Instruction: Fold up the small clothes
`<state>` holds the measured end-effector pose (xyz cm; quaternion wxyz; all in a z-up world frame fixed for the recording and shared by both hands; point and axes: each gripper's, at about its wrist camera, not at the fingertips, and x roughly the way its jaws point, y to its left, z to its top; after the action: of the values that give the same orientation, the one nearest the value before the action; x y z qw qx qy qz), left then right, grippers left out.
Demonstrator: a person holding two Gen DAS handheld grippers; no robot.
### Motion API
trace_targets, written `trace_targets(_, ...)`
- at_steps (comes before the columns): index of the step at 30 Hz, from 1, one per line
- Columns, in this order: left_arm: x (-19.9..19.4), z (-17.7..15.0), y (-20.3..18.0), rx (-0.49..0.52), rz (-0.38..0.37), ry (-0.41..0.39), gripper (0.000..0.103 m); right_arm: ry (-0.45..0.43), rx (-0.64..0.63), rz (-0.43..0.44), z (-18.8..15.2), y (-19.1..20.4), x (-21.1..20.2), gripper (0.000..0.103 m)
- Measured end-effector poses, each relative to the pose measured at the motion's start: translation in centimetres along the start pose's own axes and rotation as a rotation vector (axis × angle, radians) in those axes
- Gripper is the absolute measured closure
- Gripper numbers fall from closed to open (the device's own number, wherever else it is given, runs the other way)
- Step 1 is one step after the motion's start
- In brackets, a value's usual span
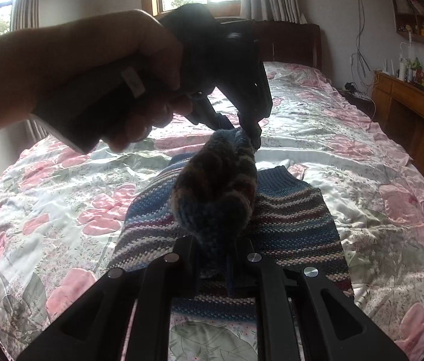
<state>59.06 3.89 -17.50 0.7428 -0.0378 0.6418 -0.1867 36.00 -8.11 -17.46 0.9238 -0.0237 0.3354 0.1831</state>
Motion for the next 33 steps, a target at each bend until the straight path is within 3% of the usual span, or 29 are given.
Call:
trace_targets(8,4.4,0.9,-3.0,0.009,-0.011,0.038,0.083,0.035,0.086,0.014,-2.5,-5.0,0.6,0.091)
trace_targets(18,8.2,1.6,-6.2,0.030,0.021,0.069,0.083,0.076,0.246,0.098,-5.0,-10.2,1.1,0.091)
trace_targets(20,8.9,1.6,-6.3,0.026,0.030,0.068,0.081,0.094,0.292,0.134,-5.5,-11.1,1.5,0.091)
trace_targets(23,9.0,1.4,-6.4,0.005,0.000,0.033,0.065,0.129,0.349,0.195,-6.1,-12.2,2.3,0.090)
trace_targets(25,8.1,1.4,-6.6,-0.006,-0.056,0.011,0.035,0.146,0.394,0.245,-6.3,-13.0,2.4,0.075)
trace_targets(26,7.2,1.4,-6.6,-0.008,-0.082,0.002,0.033,0.157,0.432,0.284,-6.5,-13.5,2.3,0.065)
trace_targets(27,6.0,1.4,-6.7,-0.011,-0.107,-0.015,0.033,0.169,0.477,0.331,-6.5,-14.3,2.1,0.037)
trace_targets(28,4.4,1.3,-6.5,-0.017,-0.143,-0.046,0.030,0.173,0.519,0.372,-6.5,-15.1,1.7,0.018)
trace_targets(33,-4.1,-3.7,-4.4,0.049,-0.304,-0.215,0.018,0.294,0.723,0.619,-4.4,-19.6,2.9,0.013)
